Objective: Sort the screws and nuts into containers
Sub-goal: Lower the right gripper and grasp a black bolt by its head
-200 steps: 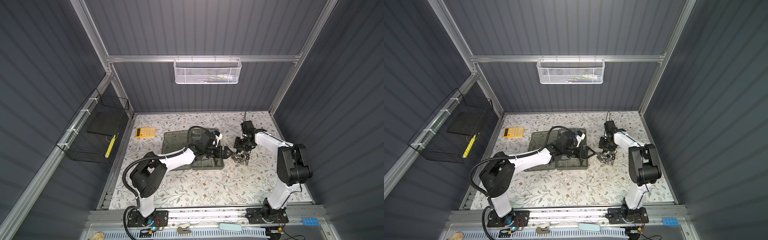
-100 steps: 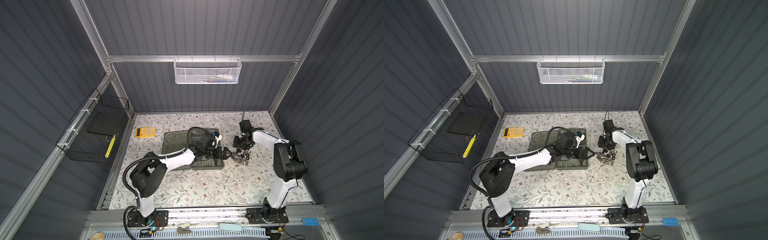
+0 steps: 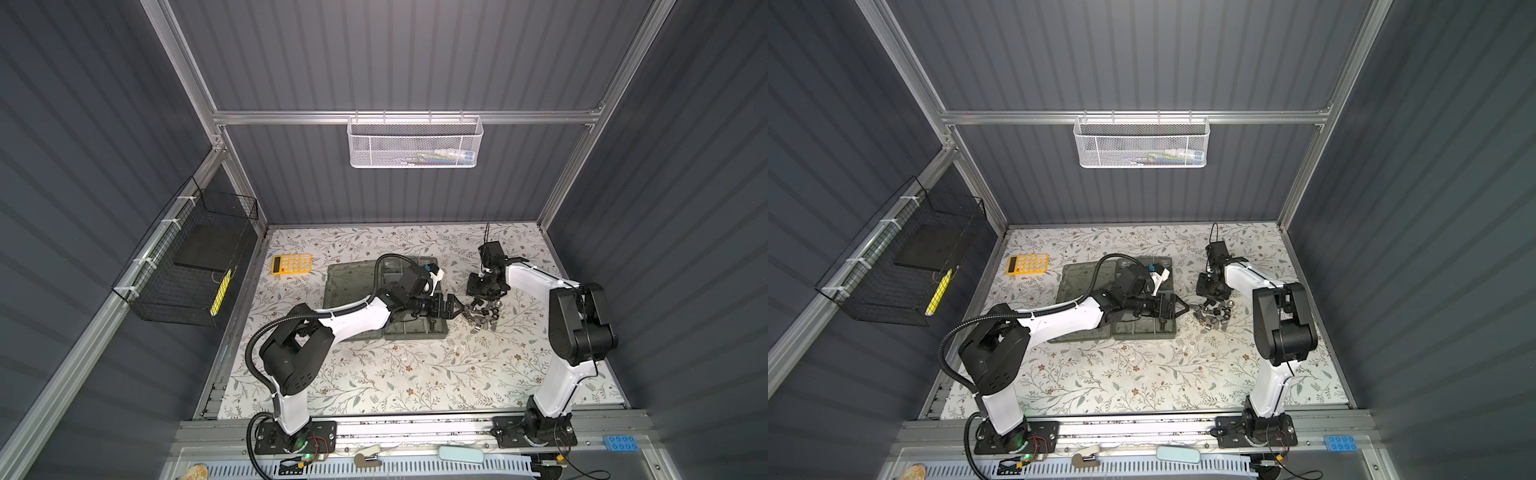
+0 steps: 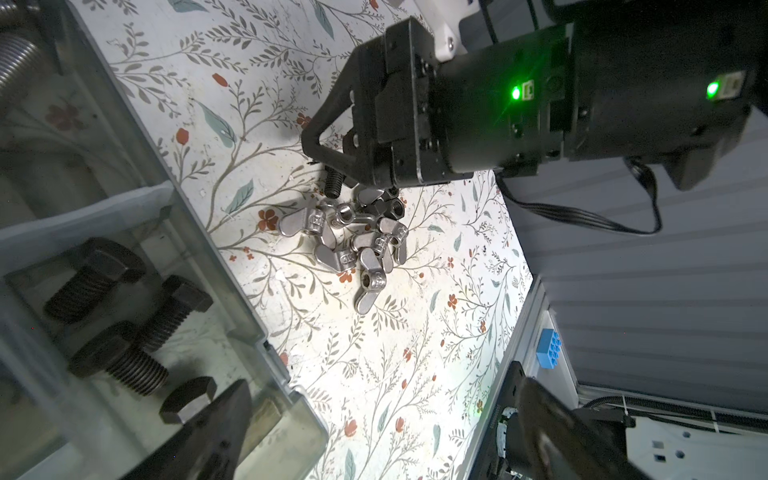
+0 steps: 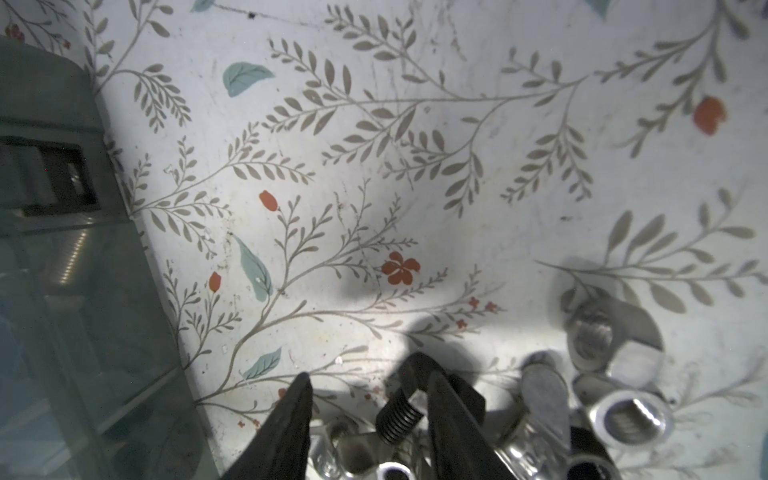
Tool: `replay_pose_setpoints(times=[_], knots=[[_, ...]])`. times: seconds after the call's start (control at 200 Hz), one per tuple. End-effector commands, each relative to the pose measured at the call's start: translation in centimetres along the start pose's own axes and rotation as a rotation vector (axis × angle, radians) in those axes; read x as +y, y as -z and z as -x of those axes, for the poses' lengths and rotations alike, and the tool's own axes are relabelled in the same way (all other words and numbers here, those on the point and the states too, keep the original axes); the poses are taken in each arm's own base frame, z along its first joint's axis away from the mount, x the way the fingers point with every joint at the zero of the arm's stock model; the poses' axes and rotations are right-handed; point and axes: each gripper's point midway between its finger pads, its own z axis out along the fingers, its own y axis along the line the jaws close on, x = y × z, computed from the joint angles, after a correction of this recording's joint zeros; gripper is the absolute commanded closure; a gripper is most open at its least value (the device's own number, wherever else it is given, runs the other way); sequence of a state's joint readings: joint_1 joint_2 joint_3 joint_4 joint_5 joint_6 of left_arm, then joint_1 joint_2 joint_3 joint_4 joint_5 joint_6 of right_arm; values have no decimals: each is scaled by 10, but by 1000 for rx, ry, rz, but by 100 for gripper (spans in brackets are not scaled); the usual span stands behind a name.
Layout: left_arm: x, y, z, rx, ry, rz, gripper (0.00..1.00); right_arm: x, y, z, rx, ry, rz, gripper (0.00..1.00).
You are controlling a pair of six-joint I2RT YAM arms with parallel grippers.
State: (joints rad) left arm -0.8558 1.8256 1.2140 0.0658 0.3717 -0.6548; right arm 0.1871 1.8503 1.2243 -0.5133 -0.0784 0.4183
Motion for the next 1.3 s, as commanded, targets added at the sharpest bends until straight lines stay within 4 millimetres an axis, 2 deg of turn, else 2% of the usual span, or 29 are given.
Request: replay_pose_setpoints(times=[0.0, 0.3, 0.835, 1.296], knots=[[-7, 12, 2, -7, -21, -17, 0, -13, 0, -22, 69, -3, -49, 53], [-7, 13, 1, -6, -19, -17, 0, -15, 2, -24, 64, 0, -60, 51], [-6, 12, -1, -5, -17, -17, 0, -19, -14, -31, 105, 1, -83, 52], [-6, 14, -3, -3, -20, -17, 0, -9, -18, -29, 131, 54, -129, 56]])
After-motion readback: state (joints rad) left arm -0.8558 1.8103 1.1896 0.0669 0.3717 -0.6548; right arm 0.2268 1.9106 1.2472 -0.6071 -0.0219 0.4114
